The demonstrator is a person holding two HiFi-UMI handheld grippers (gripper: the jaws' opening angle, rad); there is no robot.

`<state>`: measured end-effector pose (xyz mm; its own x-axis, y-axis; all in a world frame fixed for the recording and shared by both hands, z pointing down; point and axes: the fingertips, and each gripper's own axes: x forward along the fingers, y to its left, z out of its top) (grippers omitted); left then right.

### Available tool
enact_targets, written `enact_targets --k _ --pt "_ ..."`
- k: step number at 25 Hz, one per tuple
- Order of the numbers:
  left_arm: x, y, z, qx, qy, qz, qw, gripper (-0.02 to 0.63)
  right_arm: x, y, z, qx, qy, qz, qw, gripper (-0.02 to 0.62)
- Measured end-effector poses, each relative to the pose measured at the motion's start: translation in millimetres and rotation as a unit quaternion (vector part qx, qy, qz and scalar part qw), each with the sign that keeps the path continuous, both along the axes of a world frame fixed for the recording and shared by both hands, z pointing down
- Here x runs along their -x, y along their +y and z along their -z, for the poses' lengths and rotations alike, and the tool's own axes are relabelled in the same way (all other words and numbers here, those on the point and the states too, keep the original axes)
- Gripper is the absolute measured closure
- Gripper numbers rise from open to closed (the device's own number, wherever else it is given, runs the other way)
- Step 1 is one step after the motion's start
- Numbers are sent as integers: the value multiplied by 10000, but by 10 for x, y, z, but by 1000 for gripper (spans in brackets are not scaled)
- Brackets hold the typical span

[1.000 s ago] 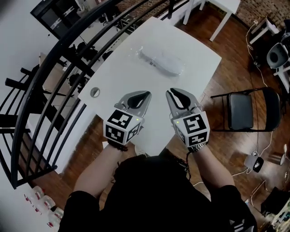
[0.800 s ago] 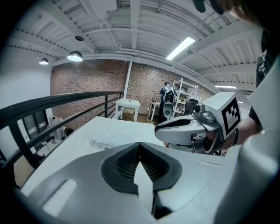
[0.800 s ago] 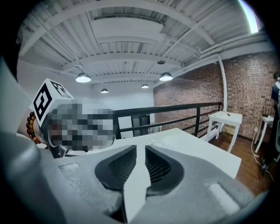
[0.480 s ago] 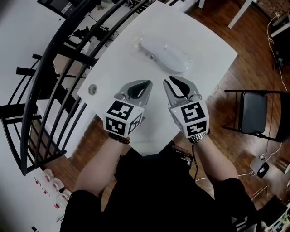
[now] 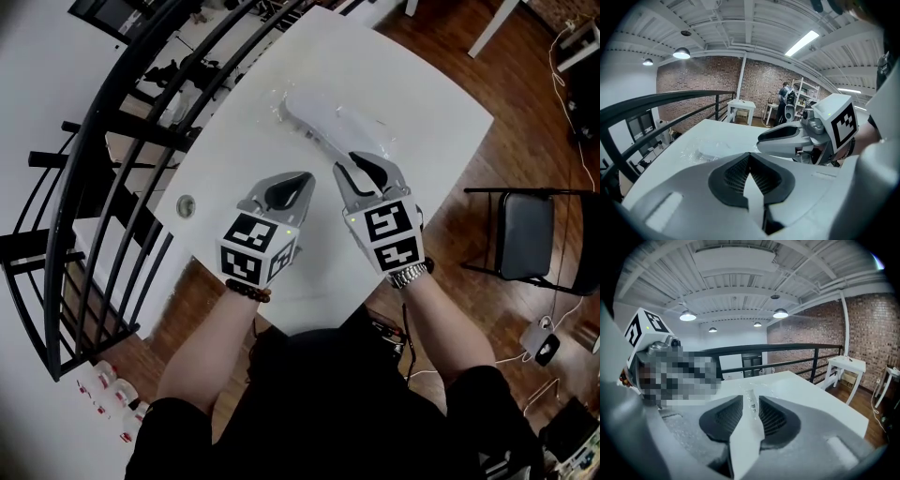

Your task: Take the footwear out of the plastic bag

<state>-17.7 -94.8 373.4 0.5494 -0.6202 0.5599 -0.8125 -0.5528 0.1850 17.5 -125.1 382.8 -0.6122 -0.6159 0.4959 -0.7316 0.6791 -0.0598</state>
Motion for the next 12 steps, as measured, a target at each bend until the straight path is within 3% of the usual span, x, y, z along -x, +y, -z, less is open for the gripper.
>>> enact_targets --k 12 --pt "456 -465 -325 149 216 201 9995 592 462 -515 -532 364 835 65 9958 460"
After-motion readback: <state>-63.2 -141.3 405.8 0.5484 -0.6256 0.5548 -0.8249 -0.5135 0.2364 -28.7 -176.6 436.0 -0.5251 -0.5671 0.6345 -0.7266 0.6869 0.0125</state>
